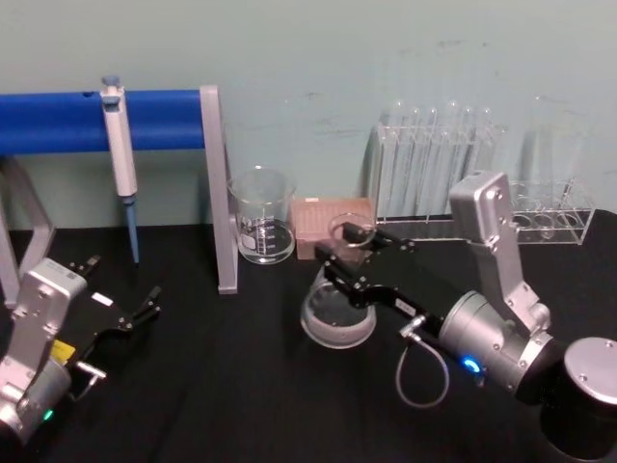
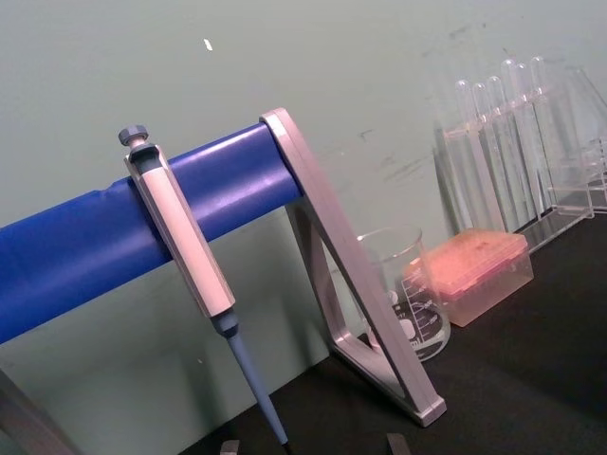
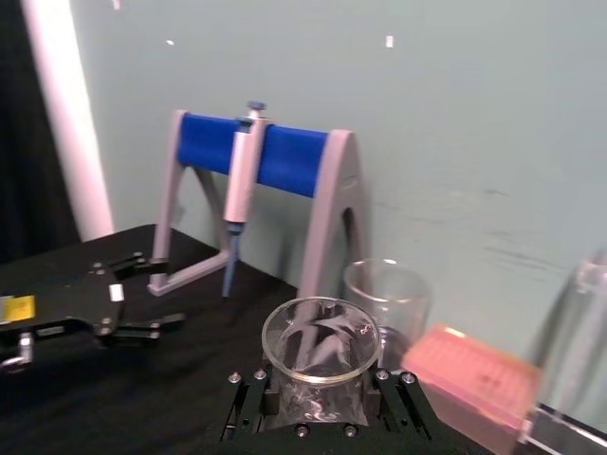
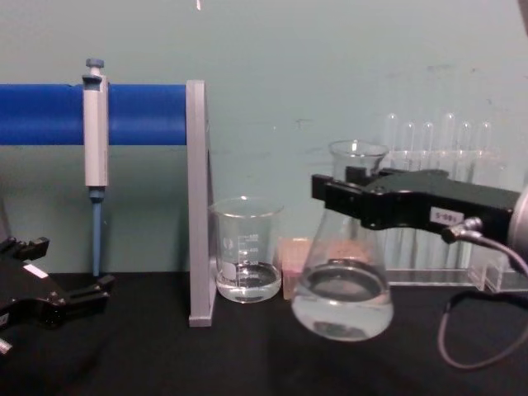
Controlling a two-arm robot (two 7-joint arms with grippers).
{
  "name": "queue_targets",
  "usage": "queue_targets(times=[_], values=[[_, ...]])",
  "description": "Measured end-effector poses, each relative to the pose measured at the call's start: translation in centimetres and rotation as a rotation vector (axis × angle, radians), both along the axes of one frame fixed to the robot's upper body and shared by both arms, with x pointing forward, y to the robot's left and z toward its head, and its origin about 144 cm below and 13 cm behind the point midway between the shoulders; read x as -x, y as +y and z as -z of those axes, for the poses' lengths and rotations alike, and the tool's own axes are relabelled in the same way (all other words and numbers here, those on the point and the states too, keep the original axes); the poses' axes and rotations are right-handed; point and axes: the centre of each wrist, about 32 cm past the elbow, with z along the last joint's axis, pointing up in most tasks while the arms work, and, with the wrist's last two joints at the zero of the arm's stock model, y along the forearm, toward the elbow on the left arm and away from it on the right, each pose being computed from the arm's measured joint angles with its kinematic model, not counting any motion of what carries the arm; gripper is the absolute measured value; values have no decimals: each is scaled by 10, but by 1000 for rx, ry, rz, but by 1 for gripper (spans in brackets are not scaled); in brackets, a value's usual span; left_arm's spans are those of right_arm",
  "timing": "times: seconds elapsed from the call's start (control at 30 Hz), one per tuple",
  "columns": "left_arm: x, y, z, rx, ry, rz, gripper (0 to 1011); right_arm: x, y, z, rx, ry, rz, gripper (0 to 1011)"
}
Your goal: Grasp the erlenmeyer flask with one hand, shake it three times, then place it back.
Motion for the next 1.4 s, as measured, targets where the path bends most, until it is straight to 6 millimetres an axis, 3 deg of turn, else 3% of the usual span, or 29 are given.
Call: queue_targets(times=[0.87,1.4], values=[[0,0,0,0,0,0,1001,4,-37,0,26,-12,199,451],[0,0,0,0,0,0,1001,10,-48,0,27,-12,258,451]])
